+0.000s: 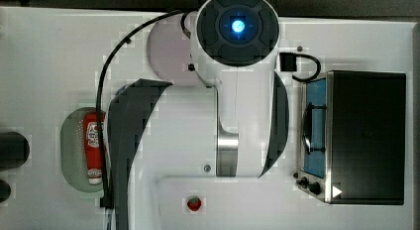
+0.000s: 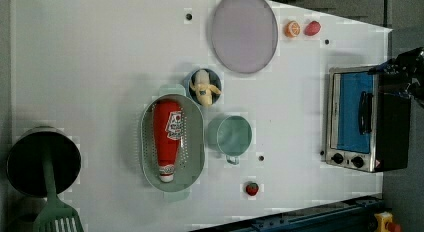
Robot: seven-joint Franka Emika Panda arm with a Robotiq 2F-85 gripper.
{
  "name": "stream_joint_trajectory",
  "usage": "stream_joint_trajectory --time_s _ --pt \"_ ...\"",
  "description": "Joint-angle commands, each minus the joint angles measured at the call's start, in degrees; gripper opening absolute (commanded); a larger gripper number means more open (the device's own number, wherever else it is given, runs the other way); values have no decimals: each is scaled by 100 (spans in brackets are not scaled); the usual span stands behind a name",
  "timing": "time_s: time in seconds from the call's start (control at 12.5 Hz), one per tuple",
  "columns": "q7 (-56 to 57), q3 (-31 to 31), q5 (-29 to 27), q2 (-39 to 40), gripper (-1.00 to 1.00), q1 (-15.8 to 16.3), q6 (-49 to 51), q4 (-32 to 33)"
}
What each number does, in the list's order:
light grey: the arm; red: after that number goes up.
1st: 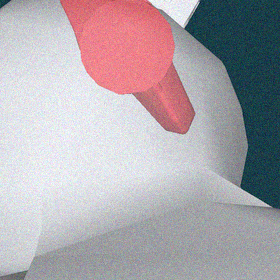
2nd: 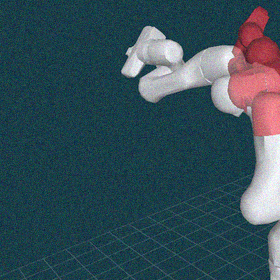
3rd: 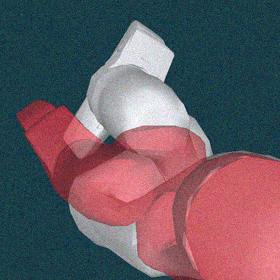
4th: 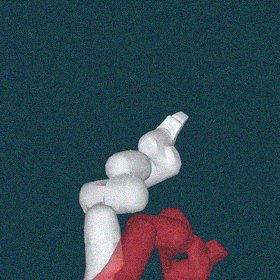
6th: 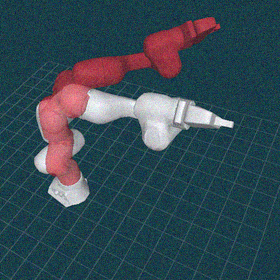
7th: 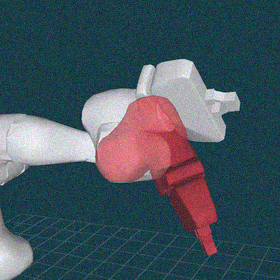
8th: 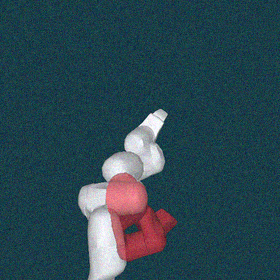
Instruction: Pick ketchup from strainer and place it on the table
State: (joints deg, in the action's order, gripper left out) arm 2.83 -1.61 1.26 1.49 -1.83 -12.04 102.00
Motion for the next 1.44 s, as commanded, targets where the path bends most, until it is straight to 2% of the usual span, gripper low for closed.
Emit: stream_joint_trajectory --time_s 0.08,0.24,0.56,1.04,1.28,1.44 --pt "-450 -498 -236 -1122 60 -516 808 430" --pt "-450 -683 -247 -1078 100 -441 649 430" --pt "-450 -1500 -247 -831 100 -235 220 429" --pt "-460 -3125 -201 -137 100 -66 -308 451" --pt "-461 -3781 -196 355 100 5 -733 679" --pt "-478 -4039 -188 656 100 63 -1451 1018"
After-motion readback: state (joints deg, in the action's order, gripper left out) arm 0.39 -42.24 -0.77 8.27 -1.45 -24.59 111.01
